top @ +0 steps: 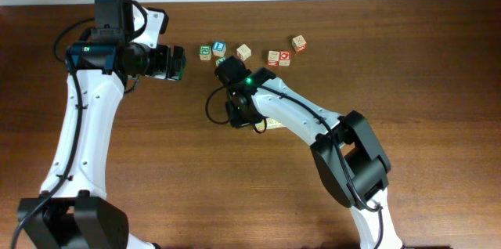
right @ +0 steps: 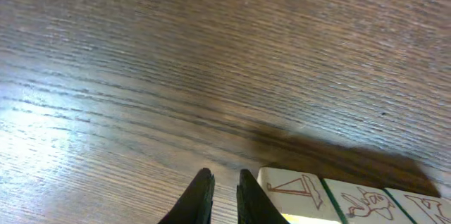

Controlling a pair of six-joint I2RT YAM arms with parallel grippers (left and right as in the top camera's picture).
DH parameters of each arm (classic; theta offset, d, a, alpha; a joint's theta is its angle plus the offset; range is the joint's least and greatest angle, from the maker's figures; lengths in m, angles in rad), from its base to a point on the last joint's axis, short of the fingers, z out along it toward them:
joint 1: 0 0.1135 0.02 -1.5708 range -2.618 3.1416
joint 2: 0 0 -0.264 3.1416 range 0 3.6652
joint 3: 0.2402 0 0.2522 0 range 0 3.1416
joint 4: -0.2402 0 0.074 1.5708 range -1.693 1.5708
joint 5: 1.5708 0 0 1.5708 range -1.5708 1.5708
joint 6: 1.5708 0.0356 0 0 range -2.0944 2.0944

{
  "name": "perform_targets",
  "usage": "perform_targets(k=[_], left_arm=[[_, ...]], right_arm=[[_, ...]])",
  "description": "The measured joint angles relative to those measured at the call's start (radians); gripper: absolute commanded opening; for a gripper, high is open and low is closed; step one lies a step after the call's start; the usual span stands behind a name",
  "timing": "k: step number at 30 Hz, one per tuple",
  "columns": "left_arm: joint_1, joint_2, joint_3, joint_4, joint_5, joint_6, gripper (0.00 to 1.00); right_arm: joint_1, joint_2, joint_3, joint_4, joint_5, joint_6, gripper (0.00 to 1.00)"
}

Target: Rotate 4 blocks

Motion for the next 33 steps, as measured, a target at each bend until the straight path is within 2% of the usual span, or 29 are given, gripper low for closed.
perform_targets(k=[17,20,22,24,26,28,30,33], left_arm=[[0.000,0.000,0.000,0.000,0.000,0.000,0.99],[0.000,0.000,0.000,0.000,0.000,0.000,0.99],[0.000,0.000,0.000,0.000,0.000,0.000,0.99],[0.000,0.000,0.000,0.000,0.000,0.000,0.99],[0.000,0.000,0.000,0.000,0.000,0.000,0.99],[0.000,0.000,0.000,0.000,0.000,0.000,0.99],[0.000,0.000,0.000,0.000,0.000,0.000,0.99],[0.000,0.000,0.000,0.000,0.056,0.000,0.99]], right_arm=[[0.000,0.000,0.005,-0.020,0.039,0.048,0.17],[-0.002,0.001,0.117,-0.105,0.034,0.035,0.23],[-0.016,-0.010,0.313,-0.227,0.020,0.005,0.28],[-0.061,-0.046,0.522,-0.374,0.004,-0.027,0.28],[-0.120,-0.080,0.651,-0.489,-0.015,-0.050,0.27],[-0.260,-0.141,0.808,-0.676,-0.076,-0.099,0.24],[-0.356,-0.162,0.853,-0.805,-0.146,-0.155,0.23],[-0.438,-0.173,0.801,-0.805,-0.251,-0.247,0.24]])
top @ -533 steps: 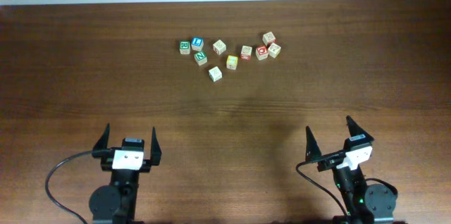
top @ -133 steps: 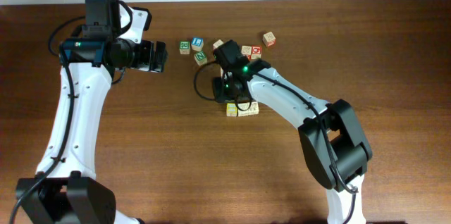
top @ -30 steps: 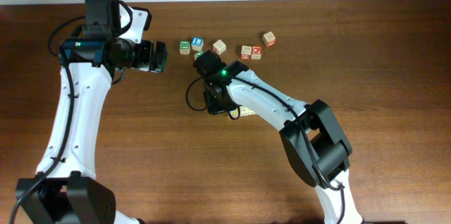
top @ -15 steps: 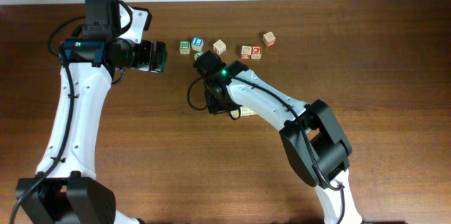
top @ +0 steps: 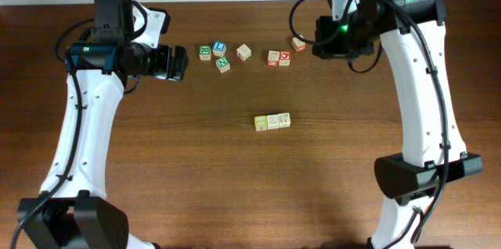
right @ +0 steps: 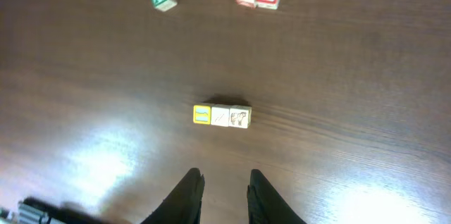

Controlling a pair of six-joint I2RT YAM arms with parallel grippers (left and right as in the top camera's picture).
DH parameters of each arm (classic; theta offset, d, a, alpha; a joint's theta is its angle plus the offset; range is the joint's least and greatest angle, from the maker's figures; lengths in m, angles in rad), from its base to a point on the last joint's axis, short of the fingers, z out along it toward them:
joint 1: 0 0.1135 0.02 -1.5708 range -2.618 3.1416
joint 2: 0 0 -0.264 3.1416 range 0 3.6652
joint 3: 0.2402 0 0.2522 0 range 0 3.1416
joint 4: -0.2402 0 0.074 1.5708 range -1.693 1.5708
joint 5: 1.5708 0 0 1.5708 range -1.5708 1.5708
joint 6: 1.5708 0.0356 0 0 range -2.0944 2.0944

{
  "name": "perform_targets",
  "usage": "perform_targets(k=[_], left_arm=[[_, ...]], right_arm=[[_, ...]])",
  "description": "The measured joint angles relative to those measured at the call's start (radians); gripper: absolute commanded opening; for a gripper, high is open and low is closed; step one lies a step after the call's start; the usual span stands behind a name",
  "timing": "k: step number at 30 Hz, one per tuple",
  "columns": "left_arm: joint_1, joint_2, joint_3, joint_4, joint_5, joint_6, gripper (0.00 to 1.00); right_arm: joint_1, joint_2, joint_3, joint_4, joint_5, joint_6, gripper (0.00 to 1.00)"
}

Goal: Rotate 4 blocks
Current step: 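Move both grippers down to opposite ends of the block row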

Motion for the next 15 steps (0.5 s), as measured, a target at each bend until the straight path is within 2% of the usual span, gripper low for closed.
perform_targets(k=[3,4,5,7,10,12,13,15], left_arm=[[0.000,0.000,0.000,-0.026,0.103,0.000,0.99],[0.000,0.000,0.000,-0.033,0.146,0.000,0.92],[-0.001,0.000,0.000,-0.037,0.179,0.000,0.73],[-0.013,0.000,0.000,-0.037,0.217,-0.008,0.68],[-0.104,0.031,-0.004,-0.036,0.202,-0.127,0.64],[-0.185,0.085,-0.009,-0.034,0.116,-0.271,0.49],[-0.223,0.110,-0.012,-0.035,0.072,-0.329,0.46],[-0.288,0.154,-0.016,-0.036,0.006,-0.424,0.46]], right_arm=[[-0.036,-0.112,-0.193,0.005,0.030,-0.030,0.24],[-0.071,-0.184,-0.291,-0.001,0.047,-0.036,0.24],[-0.129,-0.272,-0.391,0.006,0.058,-0.038,0.24],[-0.218,-0.377,-0.536,0.092,0.036,-0.060,0.24],[-0.250,-0.396,-0.769,0.292,-0.061,-0.109,0.20],[-0.250,-0.365,-0.960,0.468,-0.117,-0.124,0.20],[-0.250,-0.351,-1.036,0.552,-0.140,-0.129,0.19],[-0.250,-0.338,-1.139,0.669,-0.161,-0.132,0.18]])
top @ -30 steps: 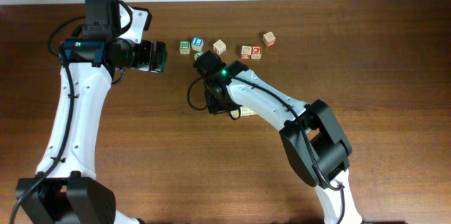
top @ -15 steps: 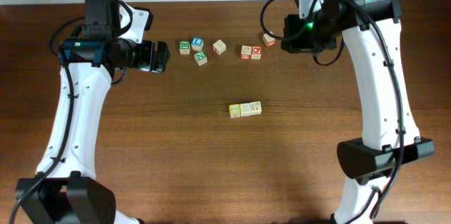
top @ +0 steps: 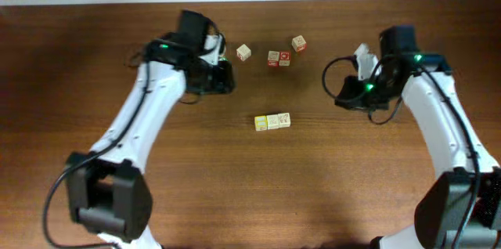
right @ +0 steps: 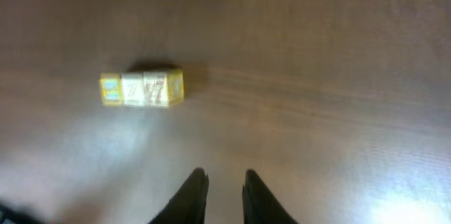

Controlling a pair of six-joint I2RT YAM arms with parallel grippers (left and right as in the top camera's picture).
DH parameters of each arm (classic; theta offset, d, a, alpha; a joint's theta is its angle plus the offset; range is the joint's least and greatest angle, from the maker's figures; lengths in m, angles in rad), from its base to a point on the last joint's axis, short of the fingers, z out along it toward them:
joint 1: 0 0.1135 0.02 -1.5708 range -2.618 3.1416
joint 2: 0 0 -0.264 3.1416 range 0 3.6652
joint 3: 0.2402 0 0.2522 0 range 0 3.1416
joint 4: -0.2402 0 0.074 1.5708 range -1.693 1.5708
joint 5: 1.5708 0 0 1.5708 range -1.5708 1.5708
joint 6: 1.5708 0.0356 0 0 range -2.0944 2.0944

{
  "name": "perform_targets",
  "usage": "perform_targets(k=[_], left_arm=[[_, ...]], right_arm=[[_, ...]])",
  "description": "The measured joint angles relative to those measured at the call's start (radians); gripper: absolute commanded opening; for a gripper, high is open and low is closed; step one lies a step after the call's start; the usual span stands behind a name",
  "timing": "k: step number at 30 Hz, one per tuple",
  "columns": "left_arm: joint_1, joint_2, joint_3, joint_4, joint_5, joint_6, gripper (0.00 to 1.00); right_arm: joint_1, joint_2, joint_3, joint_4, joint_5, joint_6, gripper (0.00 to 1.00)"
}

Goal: Rotate 4 blocks
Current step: 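Move both grippers down to opposite ends of the block row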

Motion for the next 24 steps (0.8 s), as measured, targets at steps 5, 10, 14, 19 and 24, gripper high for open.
perform_targets(k=[5,10,14,19,24], left_arm=[[-0.077,0.099,-0.002,-0.009,-0.079,-0.151,0.25],[-0.077,0.164,-0.004,-0.064,-0.089,-0.180,0.17],[-0.077,0.167,-0.005,-0.064,-0.078,-0.182,0.19],[-0.077,0.167,-0.005,-0.054,-0.078,-0.182,0.20],[-0.077,0.167,-0.005,-0.052,-0.079,-0.182,0.20]], right_arm=[[0.022,0.057,-0.127,0.185,-0.055,0.009,0.17],[0.135,0.169,-0.131,0.284,-0.081,0.028,0.16],[0.160,0.235,-0.131,0.330,-0.093,0.036,0.14],[0.223,0.293,-0.133,0.371,-0.093,0.043,0.14],[0.230,0.293,-0.133,0.385,-0.093,0.054,0.13]])
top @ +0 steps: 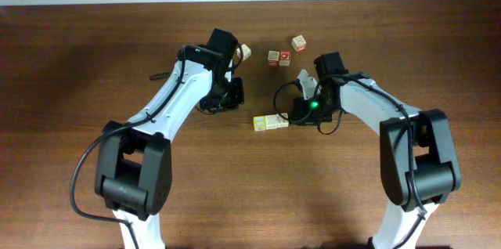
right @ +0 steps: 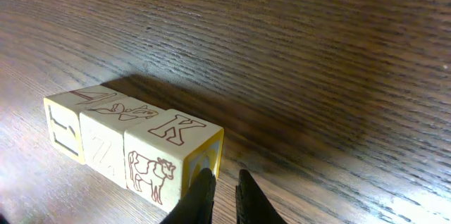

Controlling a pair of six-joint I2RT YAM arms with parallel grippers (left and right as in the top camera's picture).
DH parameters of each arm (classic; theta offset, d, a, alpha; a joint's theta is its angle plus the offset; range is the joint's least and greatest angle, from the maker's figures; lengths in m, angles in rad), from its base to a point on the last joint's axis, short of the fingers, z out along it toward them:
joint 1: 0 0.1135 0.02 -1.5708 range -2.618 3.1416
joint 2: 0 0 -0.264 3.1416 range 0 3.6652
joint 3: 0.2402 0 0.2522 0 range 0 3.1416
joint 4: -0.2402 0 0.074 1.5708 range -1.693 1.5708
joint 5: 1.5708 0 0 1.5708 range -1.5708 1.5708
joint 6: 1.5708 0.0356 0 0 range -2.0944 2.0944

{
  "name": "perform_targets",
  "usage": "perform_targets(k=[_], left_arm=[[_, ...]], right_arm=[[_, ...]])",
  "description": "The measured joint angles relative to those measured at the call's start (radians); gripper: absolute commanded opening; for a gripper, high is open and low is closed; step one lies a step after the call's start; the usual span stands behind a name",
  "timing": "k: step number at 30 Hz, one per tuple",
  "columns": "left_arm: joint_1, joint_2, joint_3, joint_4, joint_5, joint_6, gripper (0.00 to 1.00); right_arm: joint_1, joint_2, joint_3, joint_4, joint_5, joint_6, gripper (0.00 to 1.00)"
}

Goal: Rotate 4 blocks
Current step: 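Move both grippers down to opposite ends of the block row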

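A row of three yellow-edged blocks (top: 272, 122) lies mid-table. In the right wrist view the row (right: 106, 143) shows its right-end block (right: 173, 157), with a K on top and a cow on its side. My right gripper (top: 293, 116) is low at that end. Its fingers (right: 223, 194) stand shut with only a sliver between them and nothing inside, the left tip against the block's yellow-framed end face. My left gripper (top: 228, 96) hangs just up and left of the row. Its jaws are a dark mass from above.
At the back lie a cream block (top: 244, 51), a pair of red-printed blocks (top: 279, 58) and one more block (top: 299, 43). The left arm covers the spot left of them. The brown table's far edge (top: 391, 0) runs along the top.
My right gripper was well to the right of the row with its fingers slightly apart; now it is down at the row's right end, fingers closer. The left gripper has shifted nearer the row.
First my right gripper was shut, low at the row's left end, and the left arm waited far left. Then the right arm was high at the back right with fingers apart. After that it hung low, right of the row, with the left arm over the back-left blocks. Now it touches the K block.
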Motion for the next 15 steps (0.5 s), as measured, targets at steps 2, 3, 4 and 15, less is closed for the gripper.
perform_targets(k=[2,3,4,15], left_arm=[[0.000,0.000,0.000,0.000,0.000,0.000,0.20],[0.000,0.000,0.000,0.000,0.000,0.000,0.20],[0.000,0.000,0.000,0.000,0.000,0.000,0.21],[0.000,0.000,0.000,-0.017,-0.045,0.034,0.10]], right_arm=[[0.005,0.000,0.000,0.000,-0.003,0.003,0.13],[0.018,0.000,0.000,-0.003,-0.004,0.016,0.12],[0.028,0.000,0.000,-0.006,-0.007,0.023,0.10],[0.057,0.000,0.000,-0.068,-0.026,0.105,0.11]])
